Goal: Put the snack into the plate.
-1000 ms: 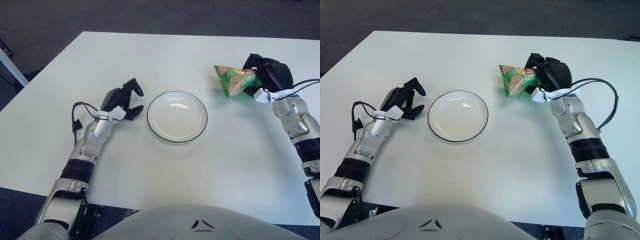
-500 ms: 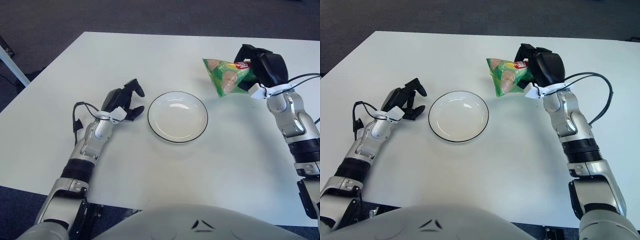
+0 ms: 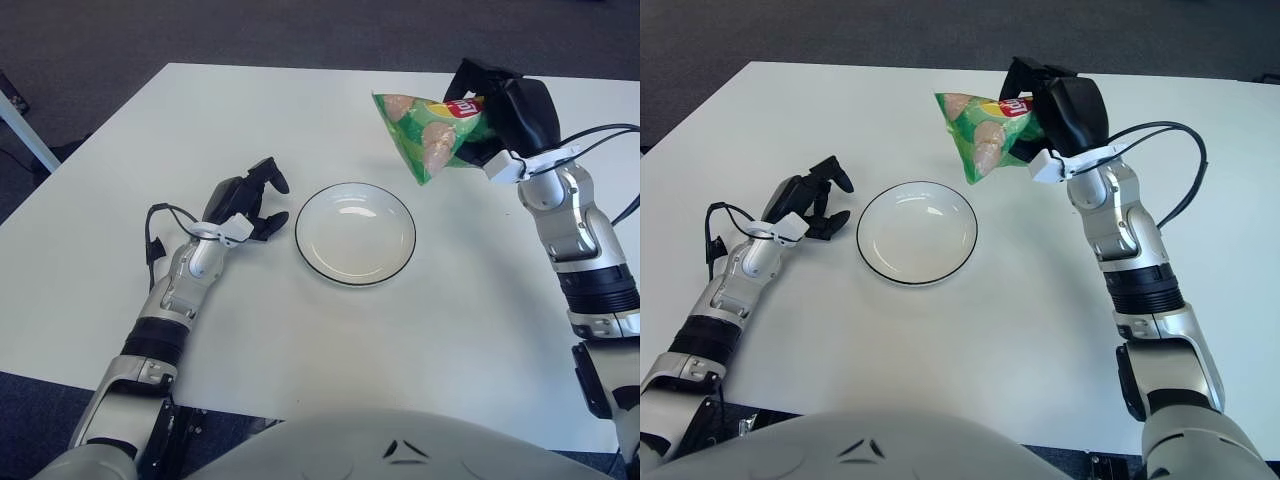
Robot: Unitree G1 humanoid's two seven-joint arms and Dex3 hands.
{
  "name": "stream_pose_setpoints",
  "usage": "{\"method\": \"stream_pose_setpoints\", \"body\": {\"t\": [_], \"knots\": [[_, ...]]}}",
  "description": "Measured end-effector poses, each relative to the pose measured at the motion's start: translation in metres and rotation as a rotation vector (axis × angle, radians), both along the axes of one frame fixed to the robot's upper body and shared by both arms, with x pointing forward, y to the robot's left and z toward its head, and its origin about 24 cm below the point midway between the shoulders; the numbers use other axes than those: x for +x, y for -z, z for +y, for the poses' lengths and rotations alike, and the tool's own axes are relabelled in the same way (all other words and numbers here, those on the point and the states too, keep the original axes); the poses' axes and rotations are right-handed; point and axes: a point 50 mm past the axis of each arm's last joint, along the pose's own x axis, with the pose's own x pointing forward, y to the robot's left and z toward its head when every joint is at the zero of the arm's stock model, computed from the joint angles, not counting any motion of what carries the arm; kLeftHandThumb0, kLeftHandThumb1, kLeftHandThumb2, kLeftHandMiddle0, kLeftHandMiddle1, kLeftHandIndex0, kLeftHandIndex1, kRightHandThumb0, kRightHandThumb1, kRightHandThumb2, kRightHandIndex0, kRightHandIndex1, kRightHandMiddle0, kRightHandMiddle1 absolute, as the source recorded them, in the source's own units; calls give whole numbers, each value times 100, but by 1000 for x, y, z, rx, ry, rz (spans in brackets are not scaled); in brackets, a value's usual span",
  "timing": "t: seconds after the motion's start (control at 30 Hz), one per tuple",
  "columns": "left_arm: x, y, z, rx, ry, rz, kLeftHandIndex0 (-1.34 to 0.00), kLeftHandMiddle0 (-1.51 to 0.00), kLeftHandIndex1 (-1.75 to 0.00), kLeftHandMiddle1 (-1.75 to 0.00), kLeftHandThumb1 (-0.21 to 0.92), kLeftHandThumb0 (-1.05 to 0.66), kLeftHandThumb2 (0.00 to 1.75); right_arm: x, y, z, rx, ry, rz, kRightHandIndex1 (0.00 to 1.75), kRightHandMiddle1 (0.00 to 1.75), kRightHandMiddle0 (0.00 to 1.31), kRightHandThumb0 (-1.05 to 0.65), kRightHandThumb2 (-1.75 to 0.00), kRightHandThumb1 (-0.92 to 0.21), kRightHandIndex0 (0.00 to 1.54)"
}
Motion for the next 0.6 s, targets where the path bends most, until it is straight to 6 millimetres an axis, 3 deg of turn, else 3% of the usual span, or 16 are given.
{"method": "stream_pose_setpoints", "body": {"t": [0.6], "knots": [[1,0,1,-1,-38,10,-50,-118,-175,-175,45,-44,115,-17,-7,43,19,-252,93,169,175,68,0,-174,8,92]]}}
